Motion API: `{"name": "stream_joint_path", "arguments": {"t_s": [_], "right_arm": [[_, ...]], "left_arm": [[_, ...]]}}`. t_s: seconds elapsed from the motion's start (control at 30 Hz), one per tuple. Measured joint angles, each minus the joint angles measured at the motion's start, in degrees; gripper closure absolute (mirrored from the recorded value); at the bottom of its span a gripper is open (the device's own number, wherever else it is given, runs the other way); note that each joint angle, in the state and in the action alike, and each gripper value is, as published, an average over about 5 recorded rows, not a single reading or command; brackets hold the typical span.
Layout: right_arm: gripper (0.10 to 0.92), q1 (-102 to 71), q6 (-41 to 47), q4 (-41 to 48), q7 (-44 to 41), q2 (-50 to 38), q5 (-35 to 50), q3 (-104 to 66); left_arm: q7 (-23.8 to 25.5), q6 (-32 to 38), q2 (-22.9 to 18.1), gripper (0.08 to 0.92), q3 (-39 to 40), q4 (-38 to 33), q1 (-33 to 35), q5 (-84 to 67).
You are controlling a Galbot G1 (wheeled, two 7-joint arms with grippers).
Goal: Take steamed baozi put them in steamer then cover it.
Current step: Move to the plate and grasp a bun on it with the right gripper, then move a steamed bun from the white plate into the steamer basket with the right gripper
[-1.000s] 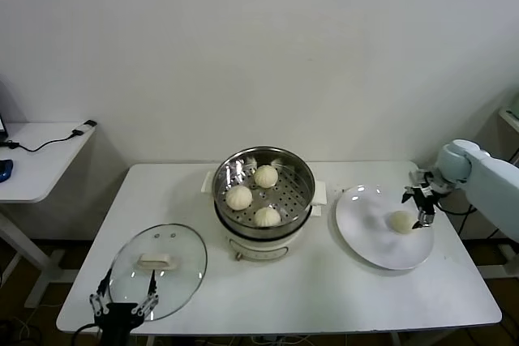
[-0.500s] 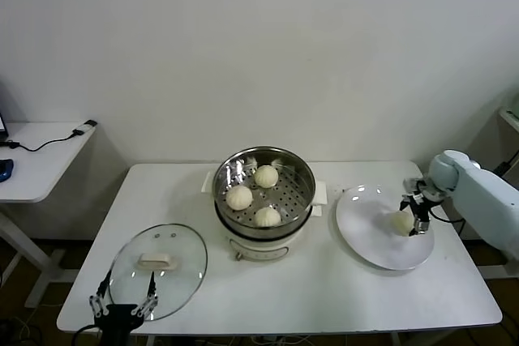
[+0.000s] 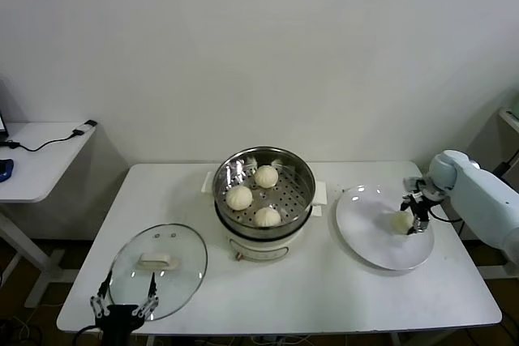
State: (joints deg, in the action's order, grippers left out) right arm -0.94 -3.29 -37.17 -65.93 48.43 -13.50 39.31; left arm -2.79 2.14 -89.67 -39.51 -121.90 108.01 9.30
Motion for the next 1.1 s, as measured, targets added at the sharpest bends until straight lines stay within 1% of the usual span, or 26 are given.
{"name": "stream_joint_path", "arguments": {"t_s": [0.17, 0.33, 0.5, 0.67, 0.97, 1.1], "right_arm": [[0.312, 1.22, 1.15, -1.09, 0.37, -0.67, 2.87, 1.59], [0.313, 5.43, 3.3, -3.43, 0.91, -1.04, 9.47, 6.34], [0.313, 13.53, 5.59, -5.64, 1.14, -0.05, 18.44, 14.47], [0.313, 23.69, 7.72, -7.69, 1.39, 2.72, 28.78, 24.44], [0.313, 38.52, 11.84, -11.56, 3.15, 11.25, 47.56, 40.11], [0.313, 42.31, 13.69, -13.87, 4.47, 15.43, 54.32, 46.01]], "left_arm": [[-0.3, -0.09, -0.03, 0.177, -0.03, -0.19, 0.3, 0.17], [-0.4, 0.01, -0.03, 0.177, 0.1, -0.57, 0.75, 0.17], [-0.41, 0.17, 0.06, 0.177, 0.43, -1.03, 0.67, -0.11], [-0.65, 0.21, 0.25, 0.177, 0.89, -0.98, 0.37, -0.34], [-1.2, 0.31, 0.43, 0.177, 2.33, -0.78, 0.63, -0.35], [-1.27, 0.45, 0.65, 0.177, 2.53, -0.78, 0.45, -0.37]]}}
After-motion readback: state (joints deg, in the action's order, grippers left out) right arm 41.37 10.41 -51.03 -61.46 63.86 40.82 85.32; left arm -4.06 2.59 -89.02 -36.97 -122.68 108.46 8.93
